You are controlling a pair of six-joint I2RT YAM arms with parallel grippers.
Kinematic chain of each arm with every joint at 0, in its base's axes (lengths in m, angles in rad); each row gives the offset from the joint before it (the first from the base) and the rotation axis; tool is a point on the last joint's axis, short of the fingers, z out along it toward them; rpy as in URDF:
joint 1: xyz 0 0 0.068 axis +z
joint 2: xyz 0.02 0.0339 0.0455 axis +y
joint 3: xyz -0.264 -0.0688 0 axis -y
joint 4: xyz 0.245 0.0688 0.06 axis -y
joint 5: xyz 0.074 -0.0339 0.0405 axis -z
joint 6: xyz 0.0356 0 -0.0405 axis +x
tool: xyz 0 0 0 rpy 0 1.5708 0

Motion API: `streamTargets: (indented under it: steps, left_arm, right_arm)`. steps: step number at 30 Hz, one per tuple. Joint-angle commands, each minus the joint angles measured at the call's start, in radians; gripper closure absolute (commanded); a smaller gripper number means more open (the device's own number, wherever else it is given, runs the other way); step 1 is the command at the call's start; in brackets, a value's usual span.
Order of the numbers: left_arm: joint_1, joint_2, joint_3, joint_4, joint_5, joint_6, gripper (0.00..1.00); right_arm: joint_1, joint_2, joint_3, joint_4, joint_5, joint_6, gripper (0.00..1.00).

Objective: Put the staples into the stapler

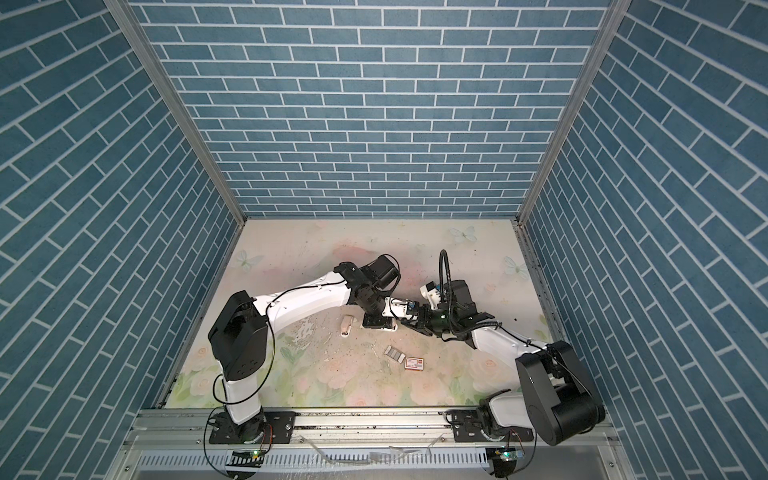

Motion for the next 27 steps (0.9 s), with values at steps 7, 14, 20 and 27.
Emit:
streamTargets:
  steps: [7, 14, 20, 27]
  left_arm:
    - [0.004, -0.061, -0.014, 0.021, 0.046, -0.044, 1.0]
    - [0.004, -0.064, 0.007, 0.033, 0.071, -0.079, 1.0]
    - [0.004, -0.064, 0.027, 0.05, 0.089, -0.118, 1.0]
    - [0.006, -0.071, 0.04, 0.103, 0.09, -0.171, 1.0]
  right_arm:
    - [0.027, 0.042, 0.026, 0.017, -0.002, -0.017, 0.8]
    - [0.034, 0.054, 0.022, 0.023, 0.01, -0.018, 0.81]
    - [0.044, 0.061, 0.007, 0.066, 0.02, 0.004, 0.82]
    - [0.057, 0.071, -0.018, 0.137, 0.028, 0.041, 0.82]
